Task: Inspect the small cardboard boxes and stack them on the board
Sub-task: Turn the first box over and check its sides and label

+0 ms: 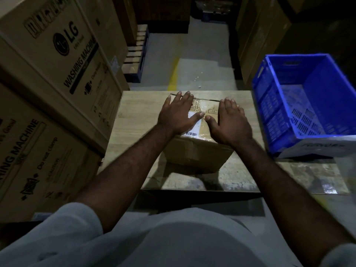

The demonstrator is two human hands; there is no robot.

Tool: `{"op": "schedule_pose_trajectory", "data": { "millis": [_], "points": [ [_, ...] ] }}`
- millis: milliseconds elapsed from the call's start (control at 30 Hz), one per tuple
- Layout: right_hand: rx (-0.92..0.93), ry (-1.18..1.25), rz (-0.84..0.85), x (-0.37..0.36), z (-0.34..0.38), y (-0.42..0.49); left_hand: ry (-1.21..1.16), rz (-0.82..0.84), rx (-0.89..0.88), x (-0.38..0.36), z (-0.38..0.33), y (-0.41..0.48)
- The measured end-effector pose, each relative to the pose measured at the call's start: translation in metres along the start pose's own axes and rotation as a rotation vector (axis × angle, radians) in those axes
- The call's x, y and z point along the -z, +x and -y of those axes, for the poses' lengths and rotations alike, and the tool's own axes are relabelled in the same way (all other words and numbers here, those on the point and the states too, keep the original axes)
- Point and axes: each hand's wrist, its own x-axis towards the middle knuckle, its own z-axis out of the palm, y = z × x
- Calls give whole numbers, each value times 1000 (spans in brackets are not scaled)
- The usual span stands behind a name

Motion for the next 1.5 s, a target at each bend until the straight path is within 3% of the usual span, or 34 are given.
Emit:
{"op": "schedule_pose_trajectory", "data": {
  "millis": [500, 733, 900, 1100, 1267, 1500],
  "points": [
    [2, 40, -4, -1, 0, 1, -86, -106, 15, 0, -1, -5],
    [120, -20, -18, 5, 11, -34, -419, -330, 241, 2, 15, -50],
    [150, -92, -27, -4, 18, -53, -926, -116, 435, -10, 27, -81],
    [103, -121, -40, -10, 21, -57, -1451, 78, 477, -17, 26, -94],
    [106, -107, -92, -15, 19, -58, -1501, 125, 497, -16, 21, -96],
    [116, -105, -77, -14, 14, -58, -1513, 43, 493, -16, 16, -99]
  ]
}}
